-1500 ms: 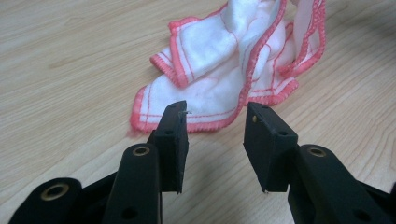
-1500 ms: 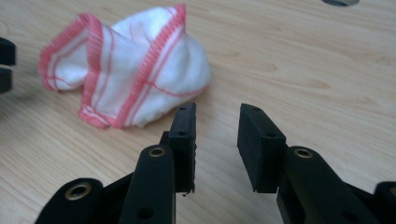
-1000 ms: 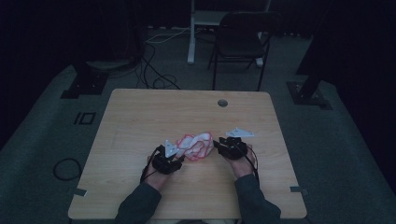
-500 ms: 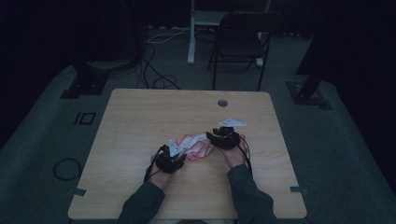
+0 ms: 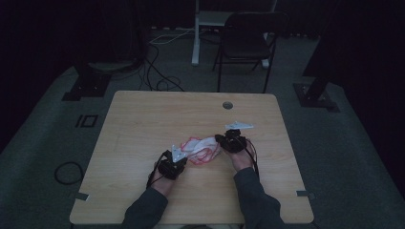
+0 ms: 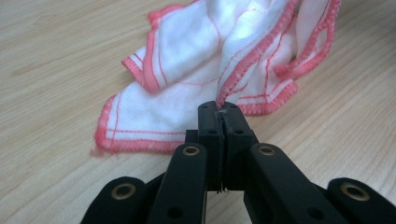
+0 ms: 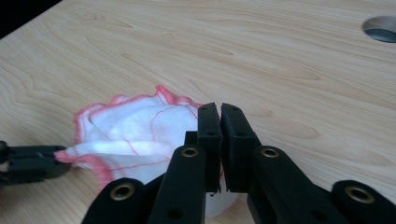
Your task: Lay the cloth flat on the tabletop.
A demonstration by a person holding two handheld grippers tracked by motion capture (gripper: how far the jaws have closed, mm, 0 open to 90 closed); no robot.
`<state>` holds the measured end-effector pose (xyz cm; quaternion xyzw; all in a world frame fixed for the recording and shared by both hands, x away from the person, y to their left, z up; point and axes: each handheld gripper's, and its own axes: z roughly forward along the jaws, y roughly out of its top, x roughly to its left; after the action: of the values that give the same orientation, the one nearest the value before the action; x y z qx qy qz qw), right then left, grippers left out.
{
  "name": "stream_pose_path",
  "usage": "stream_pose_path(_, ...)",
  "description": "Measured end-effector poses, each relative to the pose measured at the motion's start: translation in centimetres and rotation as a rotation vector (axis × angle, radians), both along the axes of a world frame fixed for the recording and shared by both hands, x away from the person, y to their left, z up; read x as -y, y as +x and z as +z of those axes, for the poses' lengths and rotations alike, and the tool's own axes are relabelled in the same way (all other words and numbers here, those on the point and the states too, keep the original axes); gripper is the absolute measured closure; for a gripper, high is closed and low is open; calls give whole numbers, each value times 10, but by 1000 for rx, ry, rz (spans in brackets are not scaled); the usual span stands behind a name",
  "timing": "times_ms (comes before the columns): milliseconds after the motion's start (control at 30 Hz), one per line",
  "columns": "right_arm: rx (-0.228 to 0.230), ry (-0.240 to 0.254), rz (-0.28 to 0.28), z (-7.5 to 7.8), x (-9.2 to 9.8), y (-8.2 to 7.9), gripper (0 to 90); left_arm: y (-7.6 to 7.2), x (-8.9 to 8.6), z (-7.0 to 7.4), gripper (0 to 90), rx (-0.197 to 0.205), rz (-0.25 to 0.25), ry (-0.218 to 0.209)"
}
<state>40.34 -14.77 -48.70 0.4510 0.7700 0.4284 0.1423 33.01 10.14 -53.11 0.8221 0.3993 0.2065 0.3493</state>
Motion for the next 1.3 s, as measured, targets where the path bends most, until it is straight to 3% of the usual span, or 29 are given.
stream_pose_path(233,16,1,-54,-2,23,-10,888,-7,-6,-2,899,-4,-2,-2)
stream_pose_path(400,15,-10,-92,-5,43,-20,889,-13,-20,-6,900,-15,17,-2)
stream_pose_path(733,-4,-16,-122,-13,64,-34,891,-24,-26,-4,900,-15,14,8)
stream_pose_path(833,0,-29,-121,-15,65,-37,874,-28,-22,-4,900,-9,3,20)
stream_pose_path(1033,44,-55,-138,-10,56,-28,723,-28,-21,-6,897,-6,6,16)
stream_pose_path(1167,61,-65,-114,-8,45,-20,710,-27,-21,-6,897,-7,6,14)
stream_pose_path(1300,45,-87,-85,-17,29,-7,710,-28,-21,-6,896,-5,6,12)
